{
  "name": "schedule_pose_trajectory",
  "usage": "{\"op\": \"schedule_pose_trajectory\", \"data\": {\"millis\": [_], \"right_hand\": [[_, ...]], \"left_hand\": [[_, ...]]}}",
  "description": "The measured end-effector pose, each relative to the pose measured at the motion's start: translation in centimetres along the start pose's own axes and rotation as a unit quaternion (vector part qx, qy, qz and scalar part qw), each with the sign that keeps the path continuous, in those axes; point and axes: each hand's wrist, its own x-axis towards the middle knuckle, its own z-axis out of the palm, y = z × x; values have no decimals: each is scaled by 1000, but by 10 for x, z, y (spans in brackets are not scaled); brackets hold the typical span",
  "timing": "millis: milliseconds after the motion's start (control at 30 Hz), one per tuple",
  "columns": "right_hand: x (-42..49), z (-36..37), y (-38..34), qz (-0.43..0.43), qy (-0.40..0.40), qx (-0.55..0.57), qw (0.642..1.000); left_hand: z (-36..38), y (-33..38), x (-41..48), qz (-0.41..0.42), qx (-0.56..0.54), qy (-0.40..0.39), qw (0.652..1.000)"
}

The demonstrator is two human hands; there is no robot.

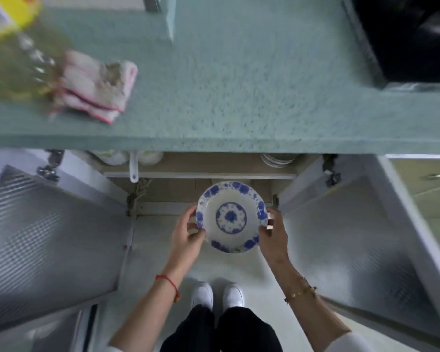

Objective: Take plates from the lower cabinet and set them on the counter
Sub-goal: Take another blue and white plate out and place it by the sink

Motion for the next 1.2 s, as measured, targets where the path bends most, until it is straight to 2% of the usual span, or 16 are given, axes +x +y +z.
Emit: {"op": "schedule_pose_trajectory", "data": {"millis": [200, 367, 600, 900, 1200], "right_hand": [[-93, -88, -100, 11, 22, 15, 1000], [-144, -153, -179, -19, 38, 47, 998], [-206, -228, -248, -53, 62, 98, 992], [-296, -280, -260, -9, 202, 220, 954], [-375, -333, -219, 17, 356, 262, 897]], "left_hand": [[-35, 120, -98, 28, 16, -7, 999], [-51, 215, -147, 86, 26, -21, 996], [-61, 301, -201, 148, 23, -59, 987], [-53, 368, -249, 229, 57, -200, 951], [11, 384, -298, 253, 74, -366, 893]]}}
